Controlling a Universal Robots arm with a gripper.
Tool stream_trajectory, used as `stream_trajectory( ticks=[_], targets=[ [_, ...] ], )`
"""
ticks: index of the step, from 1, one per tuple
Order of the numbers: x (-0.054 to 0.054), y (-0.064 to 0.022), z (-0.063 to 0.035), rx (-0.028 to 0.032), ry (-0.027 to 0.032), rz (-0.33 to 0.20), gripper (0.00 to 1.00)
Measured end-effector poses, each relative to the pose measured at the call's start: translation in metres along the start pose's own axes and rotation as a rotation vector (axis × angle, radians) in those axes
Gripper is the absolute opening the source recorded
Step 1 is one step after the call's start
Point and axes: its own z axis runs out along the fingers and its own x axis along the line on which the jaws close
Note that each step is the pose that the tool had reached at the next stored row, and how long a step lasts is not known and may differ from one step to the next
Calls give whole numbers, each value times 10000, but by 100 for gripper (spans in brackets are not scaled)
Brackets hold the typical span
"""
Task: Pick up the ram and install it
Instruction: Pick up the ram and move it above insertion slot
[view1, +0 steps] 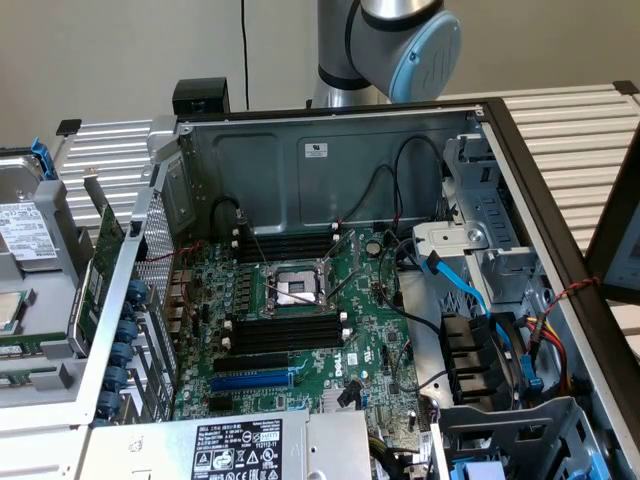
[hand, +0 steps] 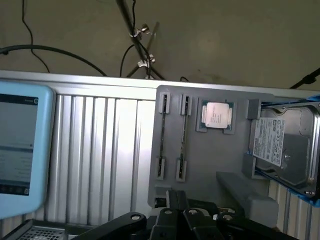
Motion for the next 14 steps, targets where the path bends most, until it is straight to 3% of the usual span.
stream_trajectory(
  ticks=[2,4,7,14],
  targets=[
    [0,8,15,-118,-7,-2,11],
    [0,11,37,-192,-11,-2,11],
    [-1,12,91,-219,-12,-2,11],
    [-1,13,219,-219,-13,-3,11]
  ],
)
